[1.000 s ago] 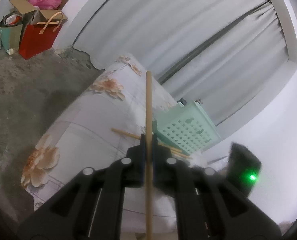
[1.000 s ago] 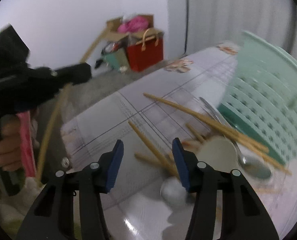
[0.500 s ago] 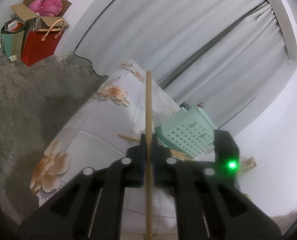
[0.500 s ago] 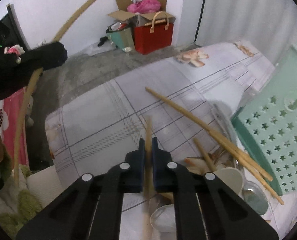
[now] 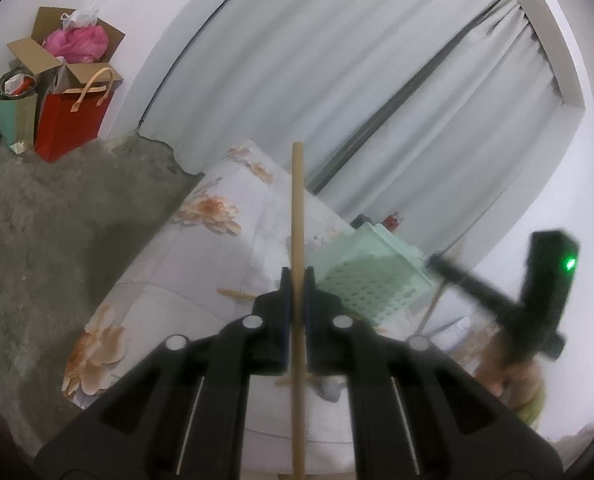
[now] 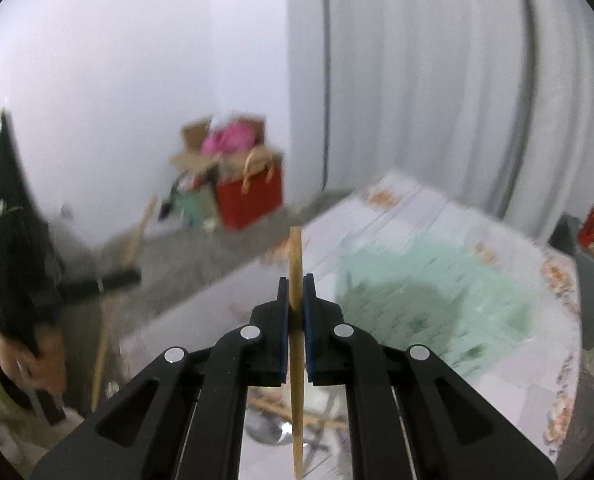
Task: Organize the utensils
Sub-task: 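Grasp another wooden chopstick with the right tool while the left tool holds its chopstick, then lower the right tool's chopstick into the green basket and open the right tool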
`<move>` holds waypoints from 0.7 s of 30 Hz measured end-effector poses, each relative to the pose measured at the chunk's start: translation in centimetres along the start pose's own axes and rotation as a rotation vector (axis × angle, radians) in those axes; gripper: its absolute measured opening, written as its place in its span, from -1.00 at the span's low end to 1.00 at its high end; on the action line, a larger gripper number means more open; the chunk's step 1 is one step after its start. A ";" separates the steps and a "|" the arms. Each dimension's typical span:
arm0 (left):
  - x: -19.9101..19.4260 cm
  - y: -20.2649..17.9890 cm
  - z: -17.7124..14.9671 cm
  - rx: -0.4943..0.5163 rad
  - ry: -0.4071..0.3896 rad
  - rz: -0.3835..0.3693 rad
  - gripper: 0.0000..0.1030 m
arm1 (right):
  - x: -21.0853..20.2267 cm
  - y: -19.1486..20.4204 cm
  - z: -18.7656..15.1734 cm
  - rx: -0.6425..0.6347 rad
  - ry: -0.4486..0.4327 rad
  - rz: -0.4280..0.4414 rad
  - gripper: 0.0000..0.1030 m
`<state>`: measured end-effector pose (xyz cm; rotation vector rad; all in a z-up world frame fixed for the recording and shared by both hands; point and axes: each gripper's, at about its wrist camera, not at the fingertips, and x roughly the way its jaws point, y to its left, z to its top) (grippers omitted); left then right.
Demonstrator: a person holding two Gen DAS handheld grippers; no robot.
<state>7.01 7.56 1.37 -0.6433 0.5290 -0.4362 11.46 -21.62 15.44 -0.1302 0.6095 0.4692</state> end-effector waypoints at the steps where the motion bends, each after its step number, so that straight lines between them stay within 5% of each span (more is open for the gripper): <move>1: 0.0 -0.1 0.0 0.003 -0.002 -0.002 -0.92 | -1.2 -0.6 0.7 0.013 -0.037 -0.014 -0.87; 11: -0.4 -0.8 0.1 0.033 -0.034 0.005 -0.92 | -8.3 -4.3 6.7 0.076 -0.296 -0.090 -0.87; 21: -1.6 -0.8 0.6 0.049 -0.078 0.011 -0.92 | -8.6 -5.9 11.3 0.068 -0.400 -0.188 -0.87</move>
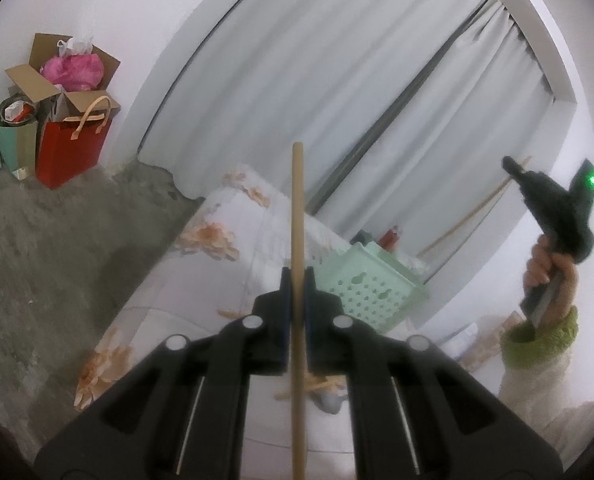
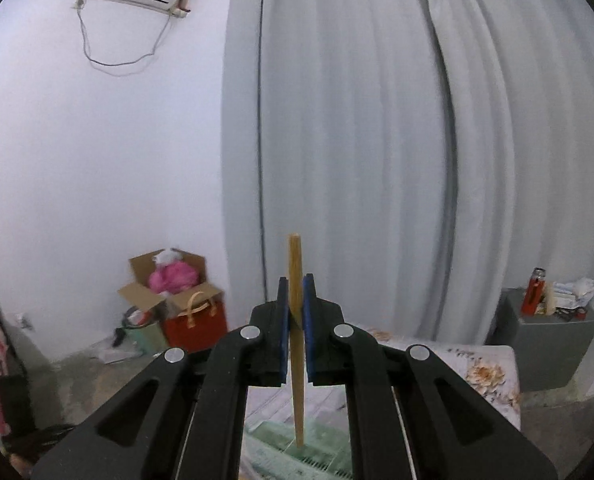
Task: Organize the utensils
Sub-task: 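Lower the right tool's chopstick into the green basket and open the right tool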
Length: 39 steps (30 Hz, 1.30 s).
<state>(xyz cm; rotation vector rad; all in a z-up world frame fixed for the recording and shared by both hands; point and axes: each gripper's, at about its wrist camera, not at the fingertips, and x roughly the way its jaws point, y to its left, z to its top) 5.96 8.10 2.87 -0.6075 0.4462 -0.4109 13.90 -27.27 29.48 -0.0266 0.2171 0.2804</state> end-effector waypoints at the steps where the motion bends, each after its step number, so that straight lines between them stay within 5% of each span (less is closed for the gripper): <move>1: -0.1 0.0 0.1 0.002 -0.006 0.001 -0.92 | 0.7 -0.1 -0.2 0.000 0.005 -0.011 -0.87; 9: -0.7 0.0 0.4 0.012 -0.038 0.005 -0.92 | 6.0 -0.5 -5.2 -0.010 0.108 -0.118 -0.87; 21: -2.5 -0.3 1.1 0.030 -0.097 -0.009 -0.92 | 9.5 -3.1 -11.7 0.104 0.329 -0.123 -0.82; 25: -3.0 -0.7 1.5 0.039 -0.116 -0.013 -0.92 | 7.9 -3.2 -11.1 0.091 0.289 -0.147 -0.09; 31: -3.0 -2.2 2.2 0.088 -0.145 -0.016 -0.92 | 4.3 -3.1 -8.6 0.088 0.199 -0.136 0.18; 39: -2.2 -4.5 3.1 0.147 -0.152 -0.057 -0.92 | -1.0 -1.8 -7.1 0.169 0.139 -0.012 0.23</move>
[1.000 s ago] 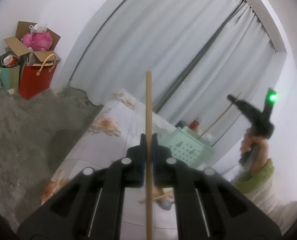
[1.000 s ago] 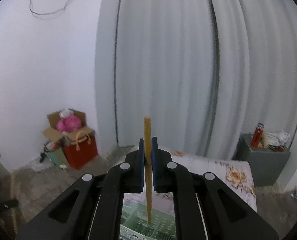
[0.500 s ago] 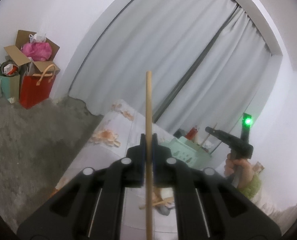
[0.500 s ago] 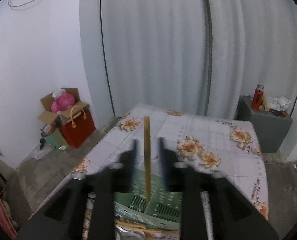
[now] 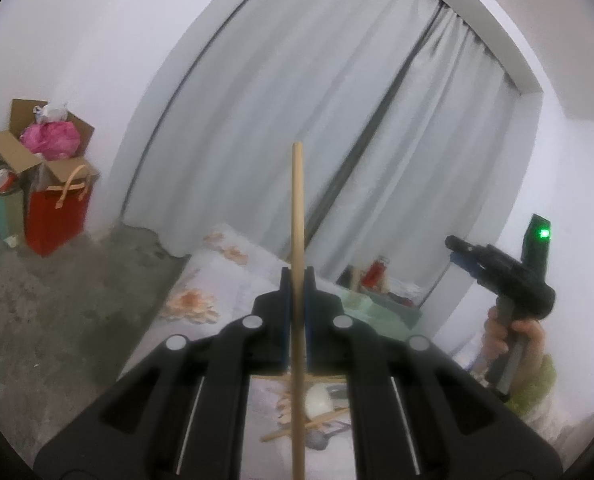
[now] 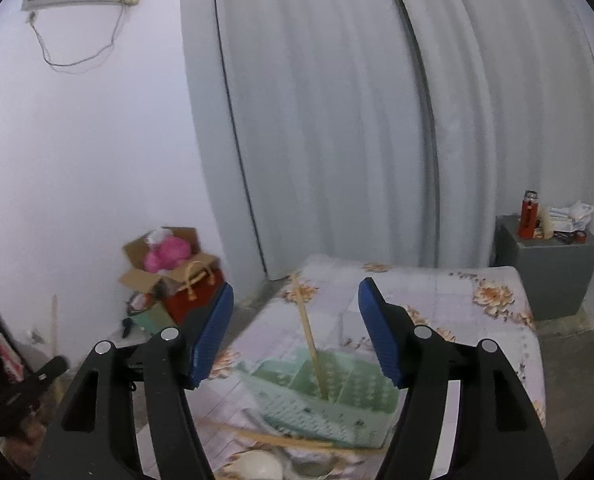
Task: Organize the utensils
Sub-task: 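Lower the right tool's chopstick into the green basket and open the right tool, then lower the left tool's chopstick into the green basket and open the left tool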
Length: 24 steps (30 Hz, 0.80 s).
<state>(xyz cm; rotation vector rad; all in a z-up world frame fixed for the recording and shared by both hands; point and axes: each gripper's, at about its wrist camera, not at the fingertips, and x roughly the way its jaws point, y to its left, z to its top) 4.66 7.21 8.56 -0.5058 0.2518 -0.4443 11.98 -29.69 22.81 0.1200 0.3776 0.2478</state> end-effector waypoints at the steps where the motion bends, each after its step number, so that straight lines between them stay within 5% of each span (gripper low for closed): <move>1: 0.3 -0.3 0.2 0.000 0.001 -0.010 -0.92 | -0.6 0.1 -0.2 0.002 -0.004 0.009 0.23; 13: 8.3 -6.3 4.8 0.096 -0.059 -0.126 -0.92 | -5.1 -3.1 -6.7 0.169 0.012 0.050 0.23; 24: 18.1 -13.3 6.1 0.191 -0.157 -0.107 -0.92 | -5.0 -8.4 -11.4 0.345 0.005 0.068 0.23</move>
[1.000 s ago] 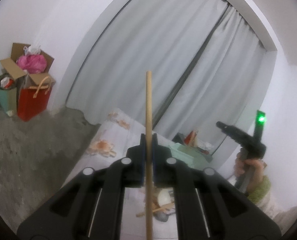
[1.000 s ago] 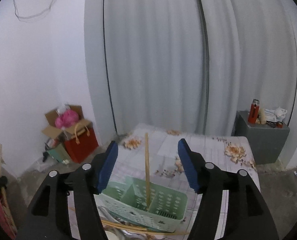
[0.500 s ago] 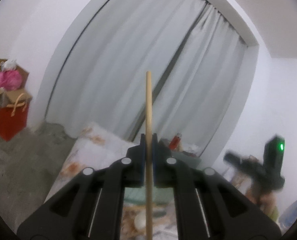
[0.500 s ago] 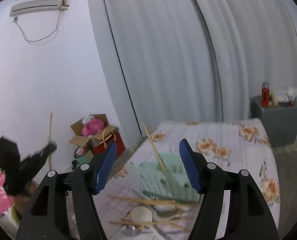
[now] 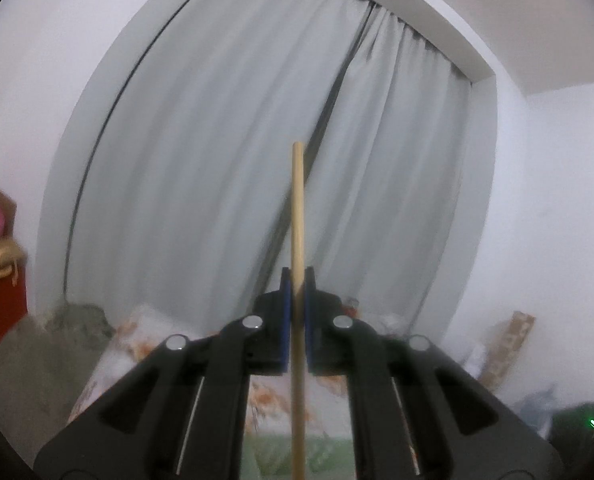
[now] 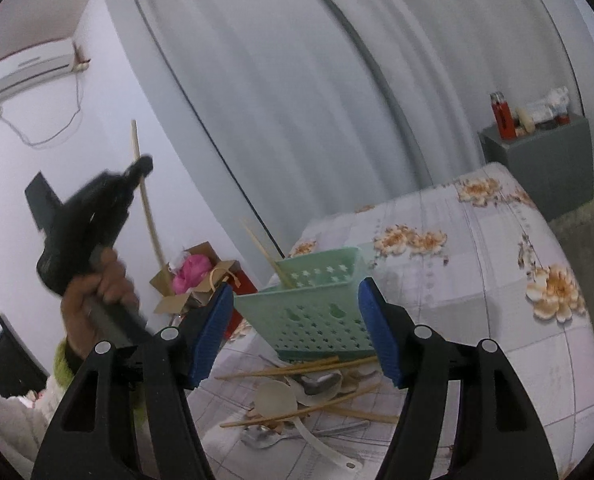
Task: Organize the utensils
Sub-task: 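Lower the left tool's chopstick into the green basket and open the left tool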
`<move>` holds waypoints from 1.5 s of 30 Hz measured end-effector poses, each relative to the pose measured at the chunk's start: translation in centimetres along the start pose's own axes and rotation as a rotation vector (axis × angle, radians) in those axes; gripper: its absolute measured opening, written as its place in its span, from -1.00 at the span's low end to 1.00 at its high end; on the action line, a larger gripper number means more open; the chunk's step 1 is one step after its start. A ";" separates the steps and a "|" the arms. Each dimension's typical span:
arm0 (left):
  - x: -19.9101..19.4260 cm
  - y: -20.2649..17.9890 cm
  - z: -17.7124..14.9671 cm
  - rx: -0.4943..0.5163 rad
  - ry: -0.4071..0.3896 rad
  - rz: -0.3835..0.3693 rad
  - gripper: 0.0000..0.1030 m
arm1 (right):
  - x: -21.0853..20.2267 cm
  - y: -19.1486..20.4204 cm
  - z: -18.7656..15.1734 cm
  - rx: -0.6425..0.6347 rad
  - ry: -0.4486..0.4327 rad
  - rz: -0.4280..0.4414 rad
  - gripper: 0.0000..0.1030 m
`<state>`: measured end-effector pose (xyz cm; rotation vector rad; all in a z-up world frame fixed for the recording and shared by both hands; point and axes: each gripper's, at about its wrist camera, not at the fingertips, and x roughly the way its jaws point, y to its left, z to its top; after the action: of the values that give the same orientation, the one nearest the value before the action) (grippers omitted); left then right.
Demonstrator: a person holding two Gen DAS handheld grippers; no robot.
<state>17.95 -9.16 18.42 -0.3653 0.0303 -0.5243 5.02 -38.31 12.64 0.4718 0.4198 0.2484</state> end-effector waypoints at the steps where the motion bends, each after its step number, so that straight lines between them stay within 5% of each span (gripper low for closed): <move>1: 1.0 -0.4 -0.2 0.007 -0.007 0.012 -0.92 | 0.0 -0.5 -0.1 0.012 -0.001 0.000 0.23; 9: 7.1 -1.4 -4.6 0.038 0.032 0.105 -0.92 | 0.1 -3.7 -0.9 0.095 -0.001 -0.014 0.23; 21: 10.4 -1.9 -7.8 0.078 0.092 0.218 -0.92 | 0.2 -5.9 -0.6 0.149 -0.034 0.021 0.23; 45: 6.5 -1.8 -9.0 0.128 0.236 0.109 -0.88 | -0.9 -6.1 -1.0 0.161 -0.046 0.003 0.23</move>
<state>21.65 -16.85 11.04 -0.1740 0.2427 -0.4570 4.57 -43.48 9.21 0.6351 0.3960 0.2075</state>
